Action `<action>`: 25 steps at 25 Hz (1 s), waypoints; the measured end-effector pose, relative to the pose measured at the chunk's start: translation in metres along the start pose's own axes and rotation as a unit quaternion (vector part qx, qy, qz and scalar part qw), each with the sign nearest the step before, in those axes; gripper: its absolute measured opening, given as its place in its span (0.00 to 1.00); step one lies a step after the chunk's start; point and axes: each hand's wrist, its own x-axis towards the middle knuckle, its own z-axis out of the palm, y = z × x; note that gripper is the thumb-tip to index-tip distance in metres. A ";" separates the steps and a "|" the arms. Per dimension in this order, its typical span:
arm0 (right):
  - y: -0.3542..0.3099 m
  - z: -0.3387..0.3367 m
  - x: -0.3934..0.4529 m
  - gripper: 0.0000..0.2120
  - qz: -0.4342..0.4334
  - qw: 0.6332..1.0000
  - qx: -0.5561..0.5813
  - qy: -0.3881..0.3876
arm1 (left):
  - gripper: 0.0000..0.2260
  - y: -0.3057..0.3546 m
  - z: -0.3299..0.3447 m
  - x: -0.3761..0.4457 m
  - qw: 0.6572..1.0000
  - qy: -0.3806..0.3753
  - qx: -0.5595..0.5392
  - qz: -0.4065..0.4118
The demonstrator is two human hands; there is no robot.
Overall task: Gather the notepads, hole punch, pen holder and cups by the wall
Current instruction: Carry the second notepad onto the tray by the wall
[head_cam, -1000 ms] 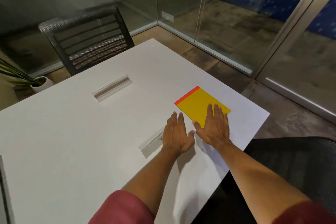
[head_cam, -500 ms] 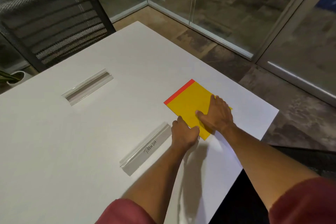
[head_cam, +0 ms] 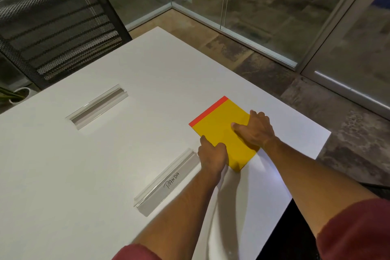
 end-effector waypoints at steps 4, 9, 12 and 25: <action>0.010 -0.002 -0.005 0.37 0.027 0.999 0.019 0.032 | 0.22 0.000 0.004 -0.004 0.997 0.008 -0.044 -0.055; 0.020 -0.006 -0.009 0.31 0.052 0.993 0.096 0.048 | 0.11 0.000 0.006 -0.005 0.994 0.022 -0.067 -0.080; 0.020 -0.012 -0.013 0.31 0.064 0.988 0.132 0.058 | 0.10 0.004 0.004 -0.007 0.991 0.024 -0.101 -0.083; -0.043 -0.067 -0.026 0.22 -0.005 0.960 0.271 0.072 | 0.05 0.036 -0.083 -0.024 0.991 0.050 -0.119 0.042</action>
